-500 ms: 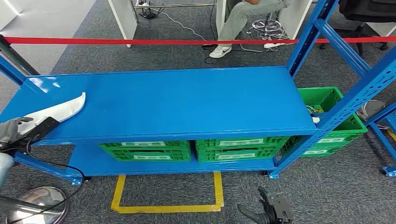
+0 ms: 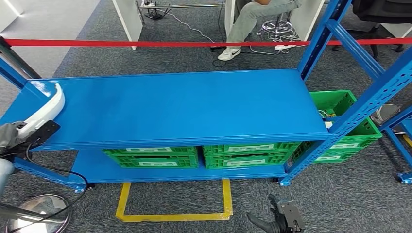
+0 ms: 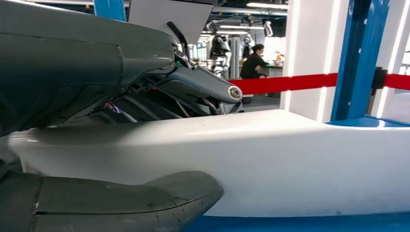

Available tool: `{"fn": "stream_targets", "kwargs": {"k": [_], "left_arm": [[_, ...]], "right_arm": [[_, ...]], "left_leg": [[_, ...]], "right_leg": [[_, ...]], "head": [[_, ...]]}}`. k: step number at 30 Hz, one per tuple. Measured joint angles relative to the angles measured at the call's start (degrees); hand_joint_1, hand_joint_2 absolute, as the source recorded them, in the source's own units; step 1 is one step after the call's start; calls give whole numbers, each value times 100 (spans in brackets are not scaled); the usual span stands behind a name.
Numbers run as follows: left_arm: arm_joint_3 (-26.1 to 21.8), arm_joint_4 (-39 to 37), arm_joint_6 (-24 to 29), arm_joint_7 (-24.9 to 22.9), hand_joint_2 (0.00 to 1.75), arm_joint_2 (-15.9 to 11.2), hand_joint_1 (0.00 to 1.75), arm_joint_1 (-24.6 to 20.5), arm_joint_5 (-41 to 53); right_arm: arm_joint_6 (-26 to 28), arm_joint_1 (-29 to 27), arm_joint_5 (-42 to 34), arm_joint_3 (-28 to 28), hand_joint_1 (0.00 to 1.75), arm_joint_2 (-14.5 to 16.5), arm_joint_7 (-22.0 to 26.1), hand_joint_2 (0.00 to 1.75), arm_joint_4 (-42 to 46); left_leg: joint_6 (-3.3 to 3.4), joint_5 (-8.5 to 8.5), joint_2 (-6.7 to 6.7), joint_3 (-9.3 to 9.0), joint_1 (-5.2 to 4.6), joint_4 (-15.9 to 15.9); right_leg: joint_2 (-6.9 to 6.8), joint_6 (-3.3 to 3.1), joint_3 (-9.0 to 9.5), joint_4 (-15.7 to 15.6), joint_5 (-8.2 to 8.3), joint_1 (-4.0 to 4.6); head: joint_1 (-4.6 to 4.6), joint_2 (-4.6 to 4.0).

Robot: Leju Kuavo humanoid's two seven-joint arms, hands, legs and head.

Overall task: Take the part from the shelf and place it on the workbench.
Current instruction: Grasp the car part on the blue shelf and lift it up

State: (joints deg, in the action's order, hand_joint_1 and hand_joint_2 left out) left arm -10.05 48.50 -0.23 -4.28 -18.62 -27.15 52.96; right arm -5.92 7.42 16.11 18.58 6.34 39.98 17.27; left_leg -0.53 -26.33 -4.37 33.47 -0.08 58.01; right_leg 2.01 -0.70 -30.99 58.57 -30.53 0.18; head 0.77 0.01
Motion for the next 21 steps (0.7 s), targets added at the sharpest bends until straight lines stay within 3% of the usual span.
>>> {"fn": "stream_targets", "kwargs": {"k": [9, 21], "left_arm": [[-2, 63, 90, 48, 175, -2, 175, 69, -26], [-69, 791, 500, 465, 175, -2, 175, 710, -84]], "right_arm": [[0, -5, 2, 5, 0, 0, 0, 175, -9], [-11, -47, 14, 108, 0, 0, 0, 175, -9]], "left_leg": [[-1, 1, 0, -1, 0, 0], [-1, 0, 1, 1, 0, 0]], "right_leg": [[0, 0, 3, 1, 0, 0], [1, 0, 1, 1, 0, 0]], "head": [[0, 0], [1, 0]]}}
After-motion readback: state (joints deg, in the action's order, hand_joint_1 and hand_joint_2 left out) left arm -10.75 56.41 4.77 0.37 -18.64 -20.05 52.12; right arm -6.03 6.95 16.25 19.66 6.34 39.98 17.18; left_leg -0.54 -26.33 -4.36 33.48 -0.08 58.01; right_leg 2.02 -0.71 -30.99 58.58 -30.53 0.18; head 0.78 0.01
